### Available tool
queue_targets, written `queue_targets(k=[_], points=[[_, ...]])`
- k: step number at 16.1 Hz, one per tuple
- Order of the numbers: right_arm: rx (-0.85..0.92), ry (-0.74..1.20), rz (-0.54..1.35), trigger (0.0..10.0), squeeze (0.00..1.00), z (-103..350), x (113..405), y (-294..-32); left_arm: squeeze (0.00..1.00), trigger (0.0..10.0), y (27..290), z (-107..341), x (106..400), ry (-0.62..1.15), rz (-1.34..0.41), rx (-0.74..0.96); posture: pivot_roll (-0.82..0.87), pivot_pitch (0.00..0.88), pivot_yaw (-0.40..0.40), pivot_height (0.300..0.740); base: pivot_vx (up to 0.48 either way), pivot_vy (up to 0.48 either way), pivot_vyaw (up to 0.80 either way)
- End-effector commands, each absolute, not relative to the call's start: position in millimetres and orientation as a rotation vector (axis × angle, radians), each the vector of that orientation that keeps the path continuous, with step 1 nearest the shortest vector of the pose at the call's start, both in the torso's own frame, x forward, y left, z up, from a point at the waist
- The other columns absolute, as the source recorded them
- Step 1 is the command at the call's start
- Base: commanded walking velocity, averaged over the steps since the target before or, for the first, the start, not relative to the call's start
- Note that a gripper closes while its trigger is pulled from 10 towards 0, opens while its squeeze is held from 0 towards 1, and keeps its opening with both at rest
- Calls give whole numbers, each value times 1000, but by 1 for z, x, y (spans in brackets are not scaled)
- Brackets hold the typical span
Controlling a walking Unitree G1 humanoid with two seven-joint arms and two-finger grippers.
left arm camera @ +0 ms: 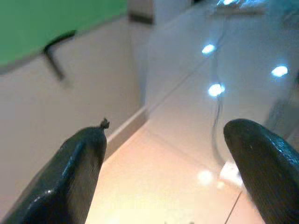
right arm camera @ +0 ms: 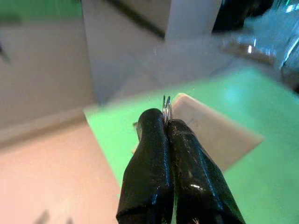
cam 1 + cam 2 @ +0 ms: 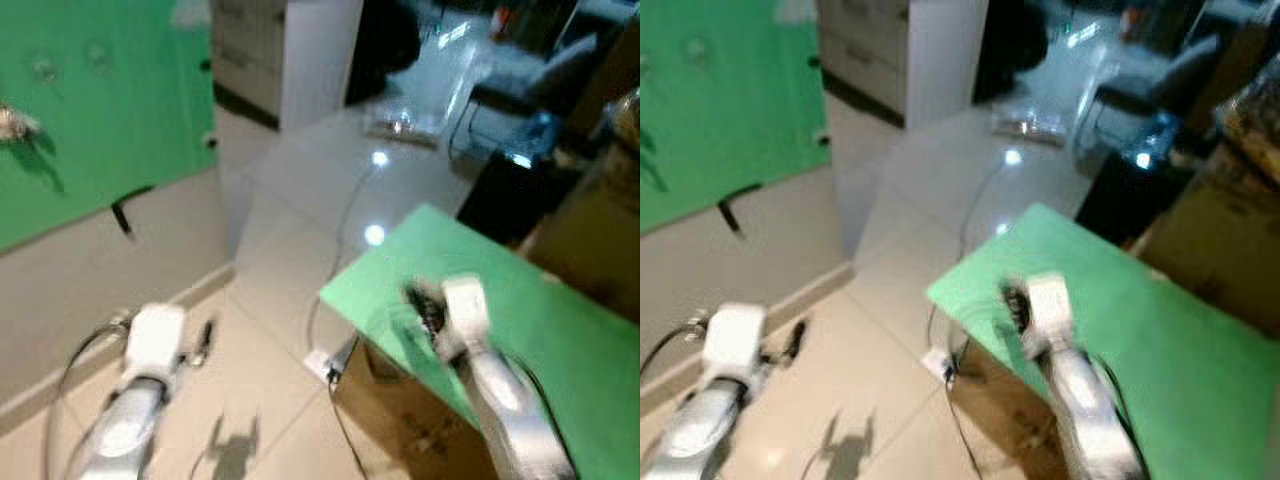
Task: Hang keys on a hook
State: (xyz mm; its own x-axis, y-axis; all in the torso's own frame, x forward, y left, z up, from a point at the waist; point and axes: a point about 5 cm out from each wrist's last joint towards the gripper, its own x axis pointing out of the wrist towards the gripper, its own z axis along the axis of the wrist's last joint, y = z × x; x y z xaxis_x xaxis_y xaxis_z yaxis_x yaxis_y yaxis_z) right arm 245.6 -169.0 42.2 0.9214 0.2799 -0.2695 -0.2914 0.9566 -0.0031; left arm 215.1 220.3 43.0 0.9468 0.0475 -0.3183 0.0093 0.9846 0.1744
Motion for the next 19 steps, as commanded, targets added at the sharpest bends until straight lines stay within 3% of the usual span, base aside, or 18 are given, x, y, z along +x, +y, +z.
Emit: queue_targets(k=[1, 4, 10, 19], points=[[-62, 293, 288, 10000, 0, 44, 246, -171, 0, 10000, 204, 55, 227, 263, -21, 164, 77, 0, -55, 740, 0, 0, 0], [8, 255, 283, 10000, 0, 47, 255, -170, 0, 10000, 188, 65, 255, 181, -46, 144, 53, 0, -47, 740, 0, 0, 240], [21, 282, 291, 10000, 0, 41, 251, -165, 0, 10000, 188, 73, 256, 178, -47, 106, 42, 0, -32, 740, 0, 0, 549], [99, 258, 322, 10000, 0, 42, 263, -159, 0, 10000, 179, 75, 267, 187, -9, 138, 62, 0, -42, 740, 470, 0, 461]])
